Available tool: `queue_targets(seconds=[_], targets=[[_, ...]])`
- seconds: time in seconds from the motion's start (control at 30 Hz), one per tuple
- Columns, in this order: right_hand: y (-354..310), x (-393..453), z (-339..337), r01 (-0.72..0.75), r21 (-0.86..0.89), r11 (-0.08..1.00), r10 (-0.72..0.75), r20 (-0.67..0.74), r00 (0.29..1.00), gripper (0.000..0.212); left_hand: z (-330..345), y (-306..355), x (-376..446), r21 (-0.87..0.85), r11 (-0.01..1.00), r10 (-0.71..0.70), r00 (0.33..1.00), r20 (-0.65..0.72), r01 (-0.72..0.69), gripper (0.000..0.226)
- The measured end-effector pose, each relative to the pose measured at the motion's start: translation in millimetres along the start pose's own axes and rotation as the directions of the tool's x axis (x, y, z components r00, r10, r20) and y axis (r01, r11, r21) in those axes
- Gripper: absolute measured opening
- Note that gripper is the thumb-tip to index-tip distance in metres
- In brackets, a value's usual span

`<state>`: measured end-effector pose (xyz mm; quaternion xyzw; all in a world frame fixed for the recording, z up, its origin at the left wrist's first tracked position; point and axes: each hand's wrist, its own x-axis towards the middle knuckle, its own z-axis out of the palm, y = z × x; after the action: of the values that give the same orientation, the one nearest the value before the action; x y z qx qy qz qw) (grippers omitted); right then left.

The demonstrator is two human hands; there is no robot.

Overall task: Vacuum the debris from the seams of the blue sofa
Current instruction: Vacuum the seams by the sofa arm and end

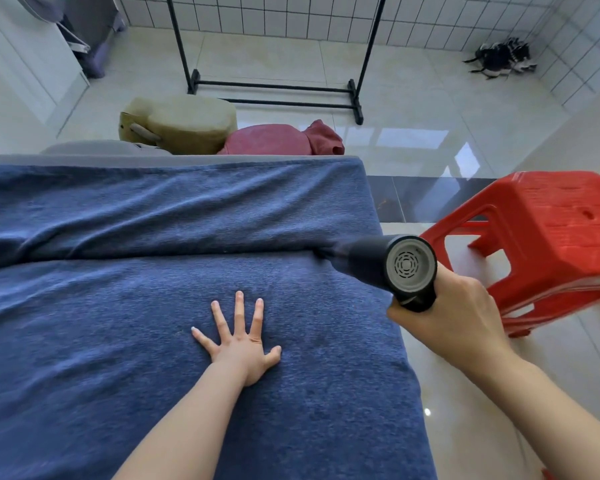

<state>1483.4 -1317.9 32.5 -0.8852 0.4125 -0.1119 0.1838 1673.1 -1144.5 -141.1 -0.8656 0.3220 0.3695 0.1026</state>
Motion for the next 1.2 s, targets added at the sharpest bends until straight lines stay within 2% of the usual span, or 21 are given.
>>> queue_targets(seconds=[0.13,0.4,0.5,0.63,0.77,1.2], targets=[[-14.7,-3.6,12.5,-0.128,0.079,0.989,0.130,-0.023,0.991,0.036,0.2,-2.5,0.7,0.004,1.000,0.020,1.000,-0.004,-0.020,0.093],[-5.1,-27.6,-1.8,-0.164,0.082,0.983,0.172,-0.113,0.979,0.038,-1.2,-2.6,-0.9,-0.001,1.000,0.024,1.000,0.000,-0.024,0.095],[-0.4,-26.9,5.0,-0.198,0.129,0.972,0.214,-0.125,0.969,0.032,-0.7,-1.7,-0.1,0.002,1.000,0.017,1.000,0.000,-0.017,0.095],[-3.8,-19.7,16.2,-0.187,0.174,0.967,0.212,-0.133,0.968,0.024,0.5,-1.5,0.5,0.012,1.000,0.013,1.000,-0.009,-0.013,0.095],[-5.2,-14.3,19.8,-0.219,0.152,0.964,0.236,-0.102,0.966,0.028,1.0,-1.1,0.8,0.016,1.000,0.006,1.000,-0.013,-0.006,0.094],[20.4,-31.6,-6.4,-0.203,0.149,0.968,0.231,-0.199,0.952,0.029,-0.4,1.1,1.7,0.013,1.000,-0.017,1.000,0.014,0.017,0.095]])
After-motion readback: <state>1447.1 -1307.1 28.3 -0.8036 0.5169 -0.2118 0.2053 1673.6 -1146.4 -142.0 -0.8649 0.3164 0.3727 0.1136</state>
